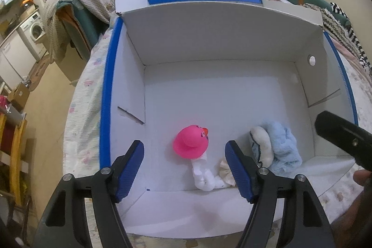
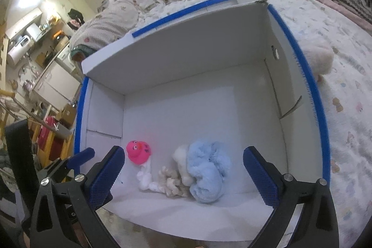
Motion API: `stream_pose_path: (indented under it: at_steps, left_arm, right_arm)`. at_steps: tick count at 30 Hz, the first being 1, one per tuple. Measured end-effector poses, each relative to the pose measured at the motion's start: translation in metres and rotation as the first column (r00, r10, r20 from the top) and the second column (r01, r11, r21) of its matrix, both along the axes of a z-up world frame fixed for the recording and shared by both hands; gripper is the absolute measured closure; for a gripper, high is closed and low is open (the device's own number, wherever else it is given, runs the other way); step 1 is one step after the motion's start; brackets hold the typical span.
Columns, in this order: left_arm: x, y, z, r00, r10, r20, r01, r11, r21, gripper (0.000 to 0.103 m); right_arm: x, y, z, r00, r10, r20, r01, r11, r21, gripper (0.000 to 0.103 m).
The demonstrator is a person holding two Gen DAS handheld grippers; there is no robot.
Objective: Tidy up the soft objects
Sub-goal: 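Withdraw both tools away from the box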
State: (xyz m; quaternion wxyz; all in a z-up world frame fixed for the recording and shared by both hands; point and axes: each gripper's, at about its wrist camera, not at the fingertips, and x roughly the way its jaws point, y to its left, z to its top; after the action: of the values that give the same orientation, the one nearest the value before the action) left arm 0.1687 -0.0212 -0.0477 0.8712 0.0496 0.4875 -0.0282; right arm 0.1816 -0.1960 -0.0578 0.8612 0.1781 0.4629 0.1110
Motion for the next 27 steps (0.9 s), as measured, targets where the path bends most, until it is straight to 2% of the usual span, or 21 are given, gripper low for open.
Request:
stream_pose_path:
  at_steps: [9, 20, 27]
  left_arm:
    - [-0.022, 0.017, 0.019, 0.999, 0.016, 0.038, -0.016, 1.000, -0.007, 0.033]
    - [-0.064, 0.042, 0.032, 0.998, 0.041, 0.057, -0.041, 0.999, -0.015, 0.033]
    - [-0.078, 0.062, 0.032, 0.996, 0.080, 0.049, -0.079, 0.997, -0.014, 0.033]
  right_arm:
    - [-0.018, -0.004, 0.005, 1.000, -0.026, 0.016, 0.026, 1.000, -0.012, 0.000]
    - [-0.043, 0.002, 0.017, 0.999, -0.001, 0.042, 0.003, 0.999, -0.035, 0.000]
    - [-0.065, 0.009, 0.022, 0.998, 0.024, 0.057, -0.019, 0.996, -0.089, 0.000]
